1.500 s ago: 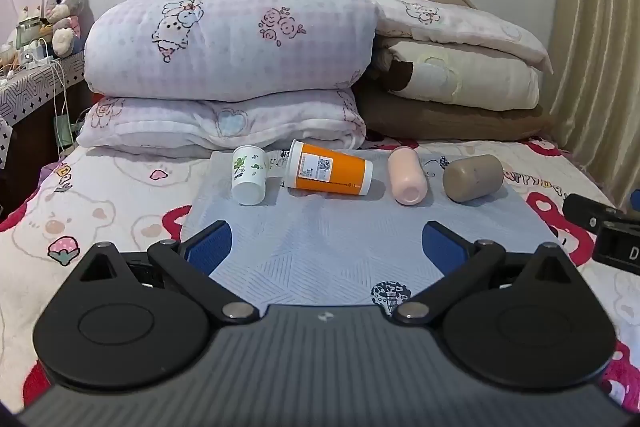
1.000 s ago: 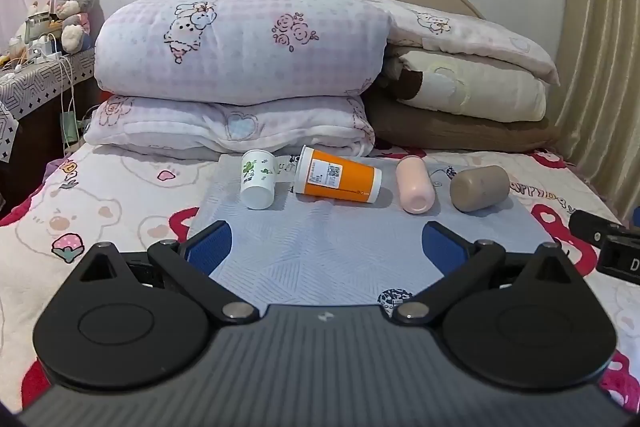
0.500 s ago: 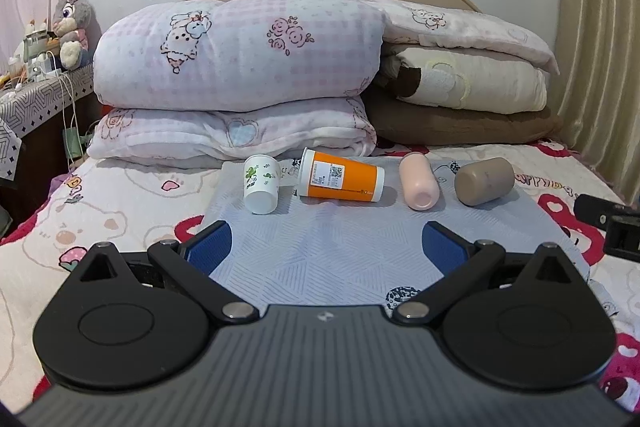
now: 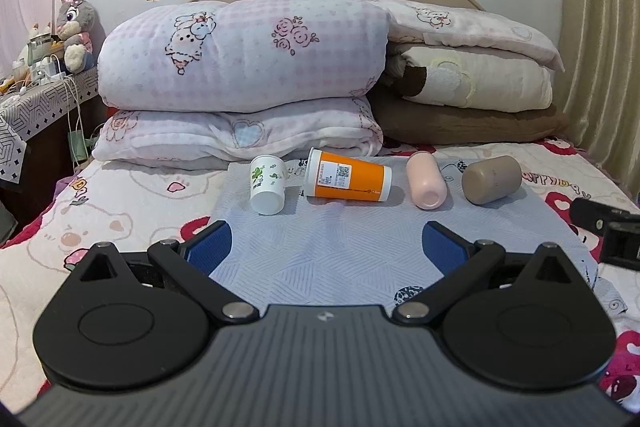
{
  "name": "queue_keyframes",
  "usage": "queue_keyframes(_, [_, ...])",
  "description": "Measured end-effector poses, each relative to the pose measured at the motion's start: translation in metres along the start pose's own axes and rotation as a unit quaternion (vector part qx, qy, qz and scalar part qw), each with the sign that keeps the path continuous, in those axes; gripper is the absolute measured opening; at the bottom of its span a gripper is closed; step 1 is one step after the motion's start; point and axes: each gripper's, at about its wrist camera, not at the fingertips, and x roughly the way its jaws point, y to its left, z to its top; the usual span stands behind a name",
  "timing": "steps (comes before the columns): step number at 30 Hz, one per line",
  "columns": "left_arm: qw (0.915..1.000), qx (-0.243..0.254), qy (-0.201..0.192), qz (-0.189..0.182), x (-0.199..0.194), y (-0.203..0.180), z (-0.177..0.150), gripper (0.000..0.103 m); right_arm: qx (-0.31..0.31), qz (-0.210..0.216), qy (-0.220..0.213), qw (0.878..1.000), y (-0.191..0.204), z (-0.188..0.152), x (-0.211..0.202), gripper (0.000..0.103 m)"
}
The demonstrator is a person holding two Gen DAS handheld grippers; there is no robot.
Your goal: Flip cup upright
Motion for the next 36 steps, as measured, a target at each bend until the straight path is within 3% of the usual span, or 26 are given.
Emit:
queue_keyframes(6, [1.0000, 0.002, 0.003, 0.004, 0.002, 0.003, -0.002, 0.103, -0.008, 0.020, -0.001, 1.000, 0.011, -0.004, -0.001, 0.103])
queue_keyframes(36, [1.0000, 0.003, 0.009, 0.000, 0.004, -0.001, -0.005, 0.103, -0.005, 0.041, 0.006, 0.999, 0.023, -0.004, 0.001, 0.103])
